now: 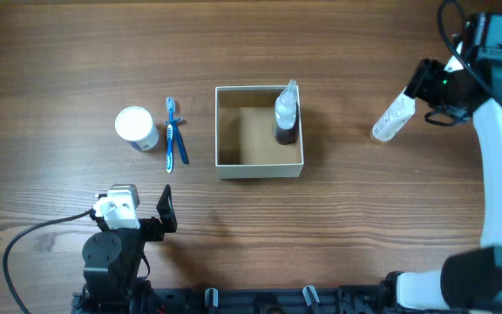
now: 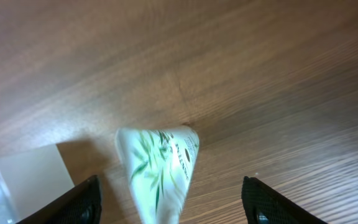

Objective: Pack container
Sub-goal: 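Release the pump bottle and move the right gripper to the white lotion bottle, then grasp the white lotion bottle with the right gripper and place it in the box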

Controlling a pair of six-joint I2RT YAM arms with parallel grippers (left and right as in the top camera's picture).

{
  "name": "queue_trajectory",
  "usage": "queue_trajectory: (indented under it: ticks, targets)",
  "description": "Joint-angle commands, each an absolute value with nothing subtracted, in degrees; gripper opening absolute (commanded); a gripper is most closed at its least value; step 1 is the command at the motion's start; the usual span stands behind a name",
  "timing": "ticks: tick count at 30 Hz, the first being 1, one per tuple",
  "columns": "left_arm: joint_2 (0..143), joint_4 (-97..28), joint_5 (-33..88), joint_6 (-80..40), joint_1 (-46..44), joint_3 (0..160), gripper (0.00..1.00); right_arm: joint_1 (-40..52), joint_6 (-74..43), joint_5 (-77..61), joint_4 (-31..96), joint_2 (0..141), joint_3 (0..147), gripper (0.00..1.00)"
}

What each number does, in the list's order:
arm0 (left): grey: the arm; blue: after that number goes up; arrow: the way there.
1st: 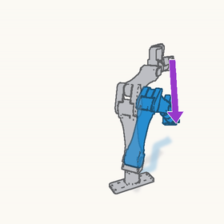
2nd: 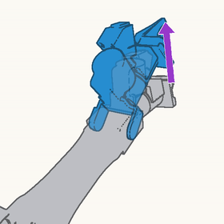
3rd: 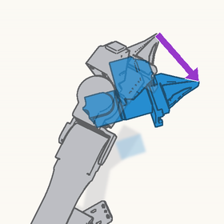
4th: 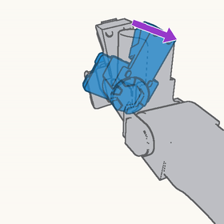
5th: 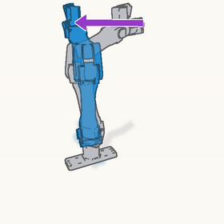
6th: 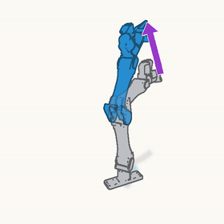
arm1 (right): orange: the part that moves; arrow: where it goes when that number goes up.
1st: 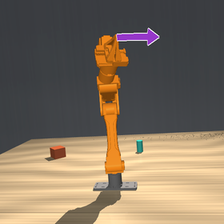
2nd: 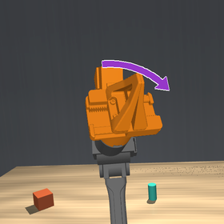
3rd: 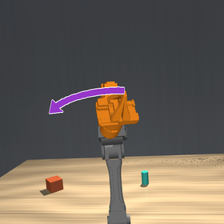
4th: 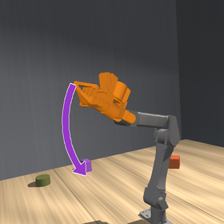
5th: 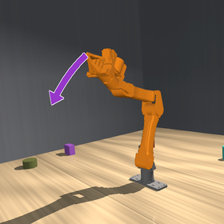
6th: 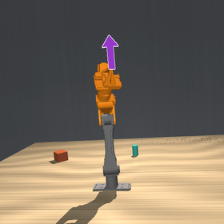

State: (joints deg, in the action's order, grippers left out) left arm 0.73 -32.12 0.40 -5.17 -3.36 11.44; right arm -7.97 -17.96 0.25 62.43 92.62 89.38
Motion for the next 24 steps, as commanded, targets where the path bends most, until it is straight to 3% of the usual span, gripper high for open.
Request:
queue_trajectory:
  ticks: [1, 3, 5, 10, 16, 24]
  targets:
    - [0.16, -31.97, 1.06, -4.73, -2.92, 11.11, 1.0, -7.68, -17.91, -1.41, 62.67, 96.49, 89.23, 0.71]
    - [0.16, -31.99, 1.06, -4.73, -2.92, 11.14, 1.0, -7.68, -17.32, -1.41, 63.11, 97.84, 89.23, 0.58]
    - [0.16, -31.99, 1.06, -4.73, -2.92, 11.14, 1.0, -7.68, -16.67, -1.48, 63.96, 98.48, 89.19, 0.35]
    - [0.16, -31.97, 1.06, -4.73, -2.92, 11.11, 1.0, -6.61, -16.53, -3.92, 65.01, 98.48, 89.12, 0.05]
    - [0.16, -31.99, 1.06, -4.73, -2.92, 11.11, 1.0, -2.39, -16.49, -3.95, 65.56, 89.25, 90.32, 0.04]
    - [0.16, -31.99, 1.06, -4.73, -2.92, 11.14, 1.0, 19.11, -18.52, -2.33, 69.21, 68.97, 91.39, 0.05]
